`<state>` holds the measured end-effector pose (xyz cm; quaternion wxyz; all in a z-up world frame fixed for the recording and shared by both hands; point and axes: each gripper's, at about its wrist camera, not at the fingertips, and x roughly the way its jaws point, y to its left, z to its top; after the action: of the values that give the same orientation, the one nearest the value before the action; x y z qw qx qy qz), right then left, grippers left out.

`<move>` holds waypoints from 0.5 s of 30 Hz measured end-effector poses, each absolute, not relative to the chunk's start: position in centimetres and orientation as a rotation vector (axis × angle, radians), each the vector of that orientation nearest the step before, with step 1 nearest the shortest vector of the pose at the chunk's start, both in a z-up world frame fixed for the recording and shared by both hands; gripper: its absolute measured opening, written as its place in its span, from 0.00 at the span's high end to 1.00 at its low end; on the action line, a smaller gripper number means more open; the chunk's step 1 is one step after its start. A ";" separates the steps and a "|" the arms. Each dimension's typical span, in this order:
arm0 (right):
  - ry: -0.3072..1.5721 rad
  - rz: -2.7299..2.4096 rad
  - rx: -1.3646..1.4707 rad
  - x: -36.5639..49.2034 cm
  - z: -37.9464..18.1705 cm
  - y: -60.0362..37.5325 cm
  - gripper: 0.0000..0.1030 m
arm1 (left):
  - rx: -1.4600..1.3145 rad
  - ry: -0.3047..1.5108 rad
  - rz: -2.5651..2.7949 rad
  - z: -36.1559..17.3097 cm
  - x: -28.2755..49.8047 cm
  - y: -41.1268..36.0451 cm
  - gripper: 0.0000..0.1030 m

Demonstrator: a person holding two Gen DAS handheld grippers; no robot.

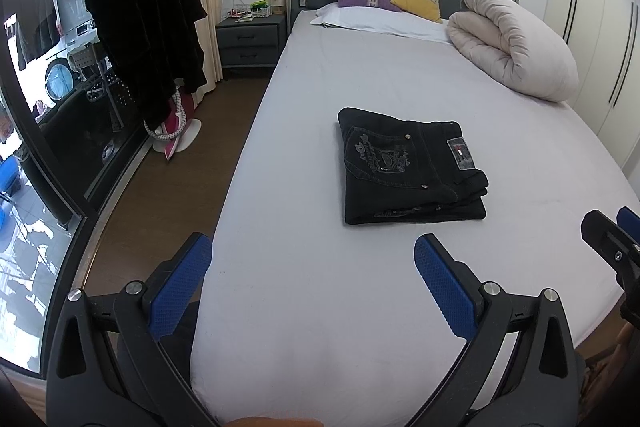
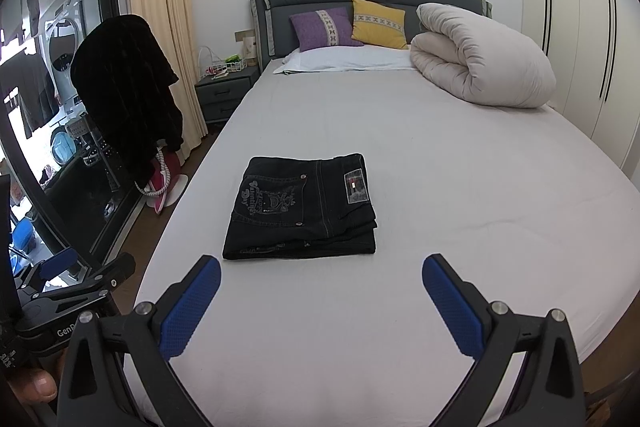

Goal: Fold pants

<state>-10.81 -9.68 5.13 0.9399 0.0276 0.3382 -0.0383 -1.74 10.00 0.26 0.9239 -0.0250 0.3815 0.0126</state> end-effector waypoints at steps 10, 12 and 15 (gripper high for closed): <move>0.693 -0.076 0.057 -11.0 4.9 -9.5 0.00 | -0.051 0.784 0.024 0.2 -1.7 10.0 0.00; 0.693 -0.076 0.057 -11.0 5.0 -9.5 0.00 | -0.051 0.785 0.024 0.2 -1.7 10.0 0.00; 0.694 -0.075 0.056 -11.2 4.7 -9.3 0.00 | -0.050 0.787 0.023 -0.1 -1.6 9.9 0.00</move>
<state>-11.22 -9.27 4.73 0.9393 0.0273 0.3401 -0.0368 -1.59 9.92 -0.08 0.9233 -0.0241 0.3832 0.0110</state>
